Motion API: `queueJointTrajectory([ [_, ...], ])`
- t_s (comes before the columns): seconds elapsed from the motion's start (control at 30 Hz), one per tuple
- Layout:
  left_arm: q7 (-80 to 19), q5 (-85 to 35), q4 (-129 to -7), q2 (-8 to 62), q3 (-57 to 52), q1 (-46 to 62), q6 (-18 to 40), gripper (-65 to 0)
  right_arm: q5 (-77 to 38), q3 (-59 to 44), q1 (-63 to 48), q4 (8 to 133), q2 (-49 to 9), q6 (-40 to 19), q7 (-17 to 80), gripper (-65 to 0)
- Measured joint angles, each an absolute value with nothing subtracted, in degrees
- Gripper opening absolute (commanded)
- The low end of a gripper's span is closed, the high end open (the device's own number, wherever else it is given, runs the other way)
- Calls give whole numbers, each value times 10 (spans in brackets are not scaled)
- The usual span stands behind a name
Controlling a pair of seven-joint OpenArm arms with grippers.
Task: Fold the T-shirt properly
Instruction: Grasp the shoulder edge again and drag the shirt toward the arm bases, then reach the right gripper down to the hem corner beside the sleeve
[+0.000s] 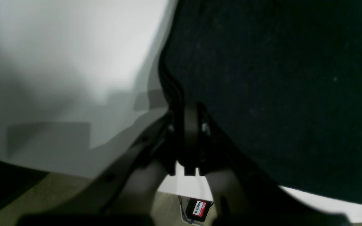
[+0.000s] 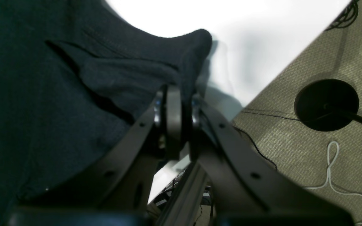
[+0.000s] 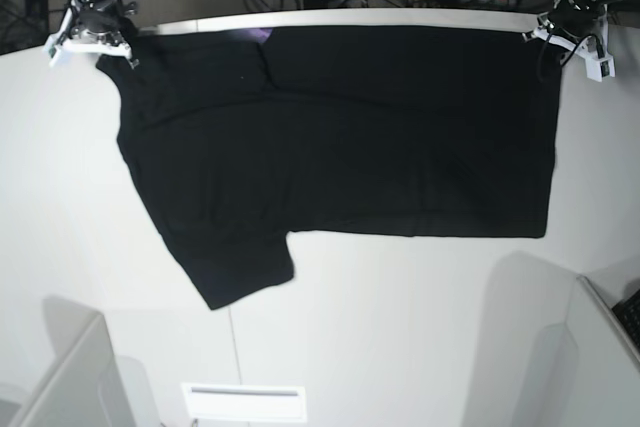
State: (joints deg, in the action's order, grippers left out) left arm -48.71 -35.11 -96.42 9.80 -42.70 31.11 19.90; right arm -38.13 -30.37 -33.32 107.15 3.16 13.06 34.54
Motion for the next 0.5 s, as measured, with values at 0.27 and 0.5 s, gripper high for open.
queueJointTrajectory([
  [0.27, -487, -350, -989, 94, -432, 311, 198, -650, -377, -304, -332, 1072, 32, 131, 371, -390],
  [0.5, -490, -346, -996, 70, -514, 312, 197, -110, -377, -304, -332, 1073, 31, 131, 371, -309],
])
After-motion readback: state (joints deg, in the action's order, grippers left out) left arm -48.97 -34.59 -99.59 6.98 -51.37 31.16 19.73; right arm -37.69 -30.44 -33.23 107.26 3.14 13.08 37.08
